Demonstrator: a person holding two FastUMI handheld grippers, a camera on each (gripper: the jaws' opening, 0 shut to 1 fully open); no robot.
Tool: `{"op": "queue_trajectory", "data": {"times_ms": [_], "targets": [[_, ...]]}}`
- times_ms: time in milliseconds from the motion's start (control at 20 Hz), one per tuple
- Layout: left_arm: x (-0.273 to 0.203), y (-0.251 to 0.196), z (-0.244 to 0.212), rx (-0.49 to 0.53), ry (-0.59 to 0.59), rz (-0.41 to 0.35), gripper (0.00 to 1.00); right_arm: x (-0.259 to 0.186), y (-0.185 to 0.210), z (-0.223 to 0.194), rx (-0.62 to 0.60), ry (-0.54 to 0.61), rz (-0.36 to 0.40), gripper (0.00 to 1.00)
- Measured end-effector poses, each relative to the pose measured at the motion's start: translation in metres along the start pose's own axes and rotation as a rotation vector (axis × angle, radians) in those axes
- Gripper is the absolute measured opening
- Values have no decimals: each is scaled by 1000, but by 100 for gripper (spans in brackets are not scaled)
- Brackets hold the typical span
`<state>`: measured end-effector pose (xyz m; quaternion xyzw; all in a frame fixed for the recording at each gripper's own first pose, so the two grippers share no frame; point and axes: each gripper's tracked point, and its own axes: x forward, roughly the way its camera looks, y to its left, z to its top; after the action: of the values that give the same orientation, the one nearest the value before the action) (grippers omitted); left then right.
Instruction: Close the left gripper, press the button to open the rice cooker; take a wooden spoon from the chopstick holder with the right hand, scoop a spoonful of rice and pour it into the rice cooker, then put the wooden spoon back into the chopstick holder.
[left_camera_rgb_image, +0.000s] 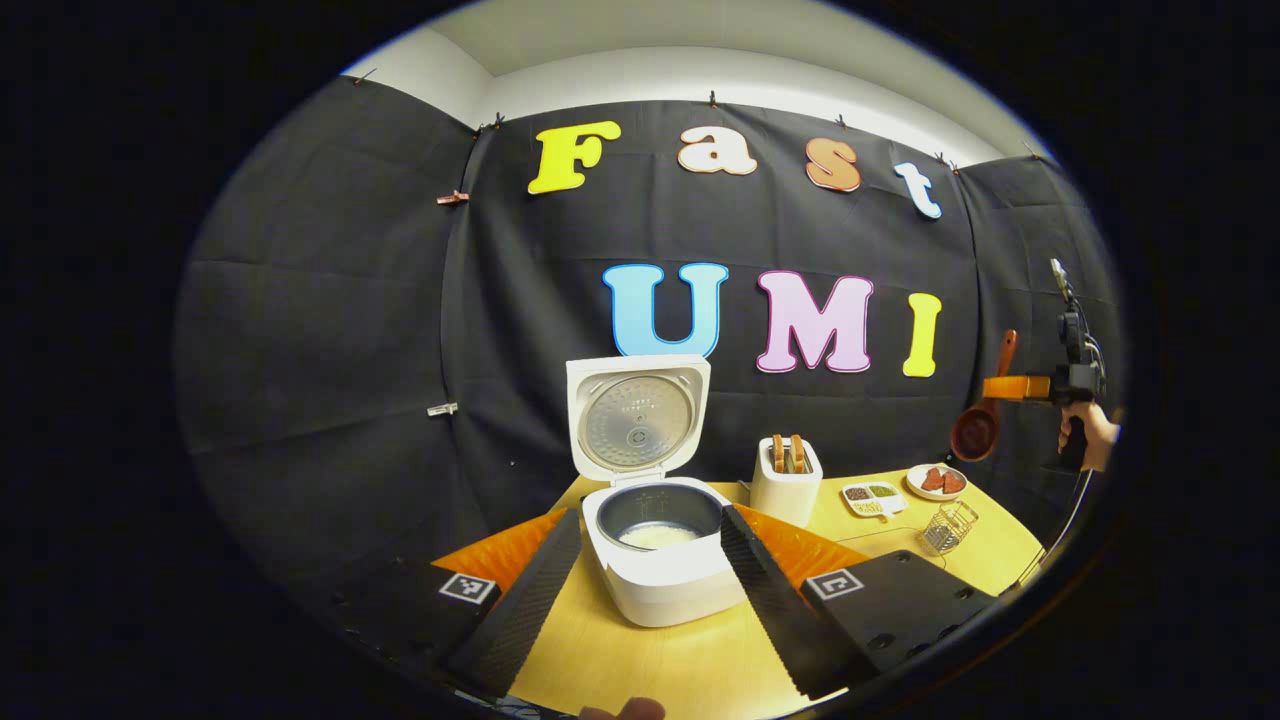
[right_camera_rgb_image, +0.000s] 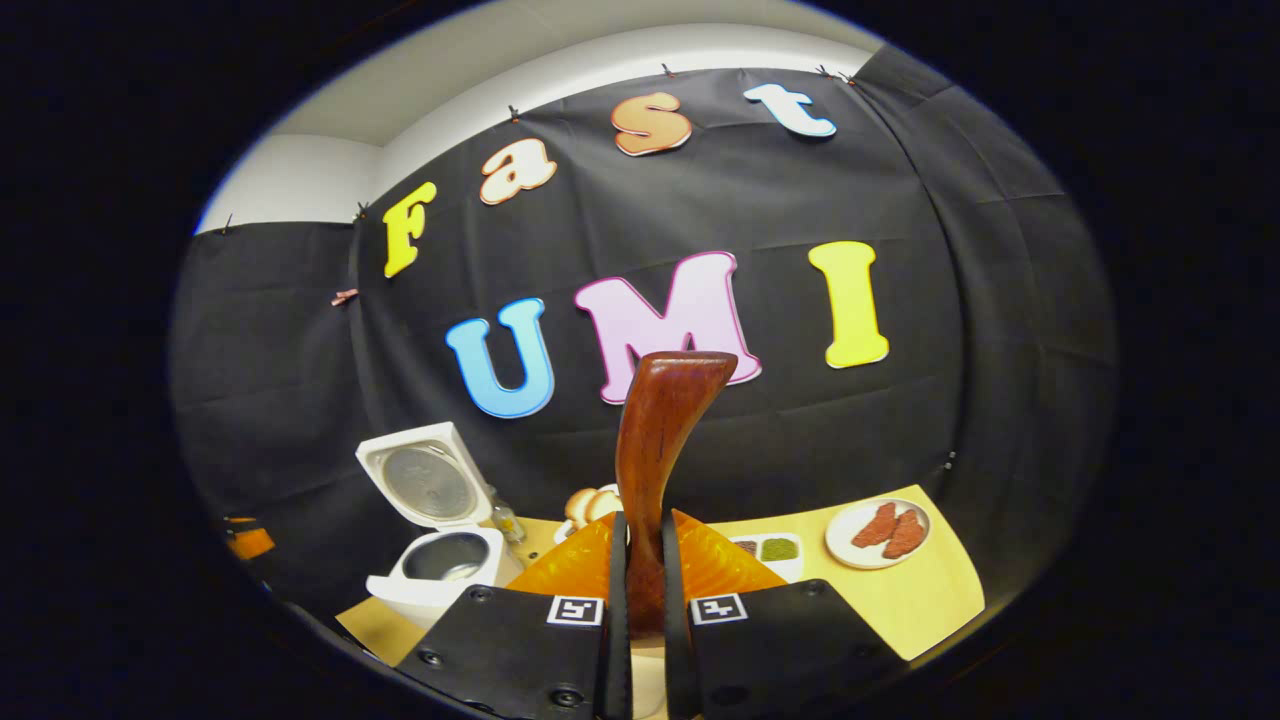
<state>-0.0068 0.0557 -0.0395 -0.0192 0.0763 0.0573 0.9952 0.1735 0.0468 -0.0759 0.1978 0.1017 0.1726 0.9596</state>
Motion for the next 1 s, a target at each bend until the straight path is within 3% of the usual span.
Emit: {"op": "queue_trajectory", "data": {"times_ms": [200,400,750,1000], "targets": [[-7,-17,10,-20,11,36,97,10,-77,-56,-51,94,-105,17],[-13,-26,18,-6,20,75,97,30,-126,-110,-49,187,-158,18],[-20,-37,18,8,39,136,97,55,-154,-185,13,308,-166,17],[-20,-44,24,10,31,151,96,56,-158,-214,61,373,-174,20]]}}
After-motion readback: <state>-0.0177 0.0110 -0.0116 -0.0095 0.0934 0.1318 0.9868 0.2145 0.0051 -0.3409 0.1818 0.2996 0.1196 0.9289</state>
